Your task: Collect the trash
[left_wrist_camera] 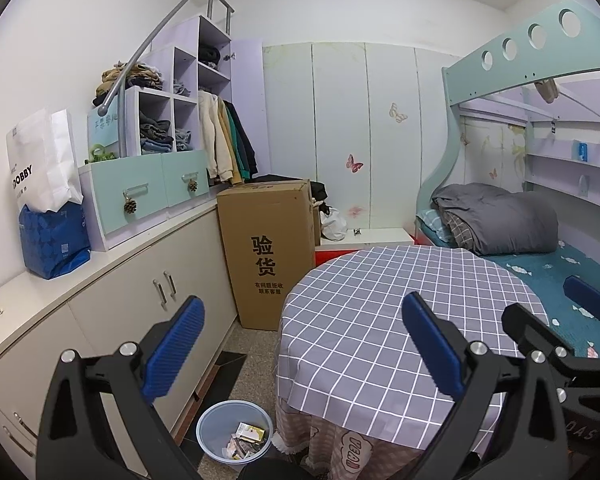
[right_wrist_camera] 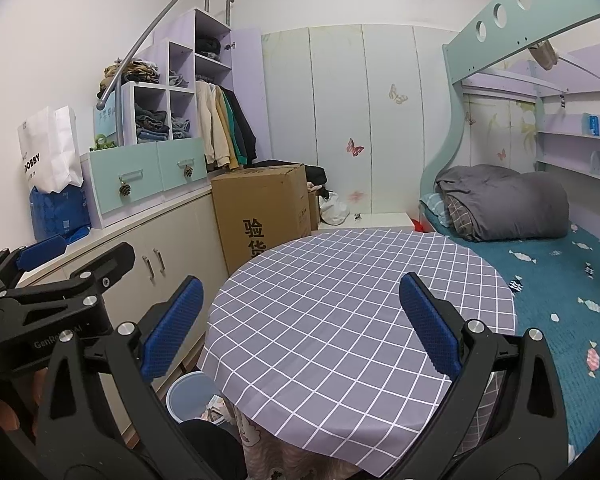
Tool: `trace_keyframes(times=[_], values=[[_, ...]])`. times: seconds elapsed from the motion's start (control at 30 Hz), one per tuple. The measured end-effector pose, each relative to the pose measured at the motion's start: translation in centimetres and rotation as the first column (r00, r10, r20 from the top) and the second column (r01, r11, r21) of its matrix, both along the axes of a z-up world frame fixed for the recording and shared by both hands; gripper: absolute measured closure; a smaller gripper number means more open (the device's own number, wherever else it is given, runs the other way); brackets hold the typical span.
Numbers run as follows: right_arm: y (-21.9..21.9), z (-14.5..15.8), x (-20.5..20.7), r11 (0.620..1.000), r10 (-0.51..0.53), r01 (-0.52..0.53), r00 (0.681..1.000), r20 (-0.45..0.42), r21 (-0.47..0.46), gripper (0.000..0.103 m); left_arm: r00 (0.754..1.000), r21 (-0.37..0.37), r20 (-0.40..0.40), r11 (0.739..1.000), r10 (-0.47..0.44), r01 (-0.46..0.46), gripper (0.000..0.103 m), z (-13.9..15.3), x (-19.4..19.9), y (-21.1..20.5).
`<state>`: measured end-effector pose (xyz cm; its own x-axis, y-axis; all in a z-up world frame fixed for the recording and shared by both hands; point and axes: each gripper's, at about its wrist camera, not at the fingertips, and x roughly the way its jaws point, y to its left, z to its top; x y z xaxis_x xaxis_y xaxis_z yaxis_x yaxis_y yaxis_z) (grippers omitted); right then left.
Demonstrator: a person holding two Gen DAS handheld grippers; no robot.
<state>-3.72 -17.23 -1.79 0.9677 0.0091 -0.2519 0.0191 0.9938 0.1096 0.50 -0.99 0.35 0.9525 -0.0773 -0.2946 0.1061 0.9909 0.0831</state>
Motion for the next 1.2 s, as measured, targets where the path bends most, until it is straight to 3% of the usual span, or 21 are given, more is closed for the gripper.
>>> trace_keyframes(times=[1.2], values=[[-0.12,-0.4,0.33,1.0,0.008,-0.008,1.0,-0.009,0.013,0.007,1.0,0.007,-0.007,1.0,-0.001,0.001,0.006,-0.1,0.12,-0.06]])
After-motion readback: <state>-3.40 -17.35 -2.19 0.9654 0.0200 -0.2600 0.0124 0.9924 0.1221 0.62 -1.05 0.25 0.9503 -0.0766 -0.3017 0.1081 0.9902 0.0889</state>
